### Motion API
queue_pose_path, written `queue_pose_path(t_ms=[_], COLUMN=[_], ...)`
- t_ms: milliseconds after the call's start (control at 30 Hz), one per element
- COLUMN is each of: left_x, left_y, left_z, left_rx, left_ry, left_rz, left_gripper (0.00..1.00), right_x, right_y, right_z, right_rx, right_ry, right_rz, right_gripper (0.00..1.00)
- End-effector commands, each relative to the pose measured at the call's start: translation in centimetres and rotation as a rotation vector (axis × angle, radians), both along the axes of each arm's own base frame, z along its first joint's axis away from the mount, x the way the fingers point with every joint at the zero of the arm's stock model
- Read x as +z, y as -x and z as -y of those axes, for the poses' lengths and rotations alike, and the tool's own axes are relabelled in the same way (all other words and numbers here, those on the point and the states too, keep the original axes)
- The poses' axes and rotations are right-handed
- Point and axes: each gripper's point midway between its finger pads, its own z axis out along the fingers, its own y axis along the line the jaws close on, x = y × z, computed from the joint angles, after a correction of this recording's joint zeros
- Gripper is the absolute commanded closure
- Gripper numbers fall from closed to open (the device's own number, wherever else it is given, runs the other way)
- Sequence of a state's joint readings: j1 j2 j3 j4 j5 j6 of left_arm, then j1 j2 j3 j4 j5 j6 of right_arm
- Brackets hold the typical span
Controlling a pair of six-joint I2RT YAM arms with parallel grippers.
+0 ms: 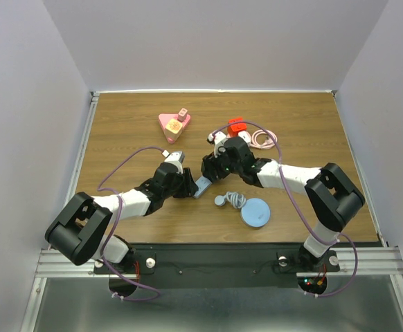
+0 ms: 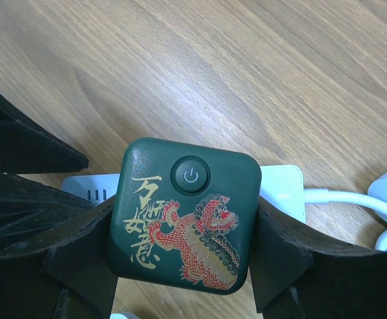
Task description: Insert the plug
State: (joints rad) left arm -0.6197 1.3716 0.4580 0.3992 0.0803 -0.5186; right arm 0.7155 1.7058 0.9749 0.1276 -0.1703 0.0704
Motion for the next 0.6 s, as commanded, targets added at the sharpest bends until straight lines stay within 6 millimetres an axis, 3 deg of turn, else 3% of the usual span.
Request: queue_pose_path(t_ms=[0,200,567], left_x=[-1.6,-1.6,-1.7], left_y=[1.0,1.0,1.1], left_z=[-1.0,-0.9,-0.9], left_rx=[-0.018,-0.023,-0.025], left_ry=[-0.056,-0.055,-0.055], left_rz=[-0.042,-0.041,-0.047], left_gripper=[0.45,0.45,0.45], right_x=[-1.8,-2.7,-3.0], right_y=[1.7,2.7,2.5], right_z=[0.5,0.5,-0.7], right_rx=[0.047,0.092,0.150], right_ry=[0.054,0.060,0.053], right_rz=[-0.022,-0.042,-0.046], right_gripper=[1.00,1.00,1.00])
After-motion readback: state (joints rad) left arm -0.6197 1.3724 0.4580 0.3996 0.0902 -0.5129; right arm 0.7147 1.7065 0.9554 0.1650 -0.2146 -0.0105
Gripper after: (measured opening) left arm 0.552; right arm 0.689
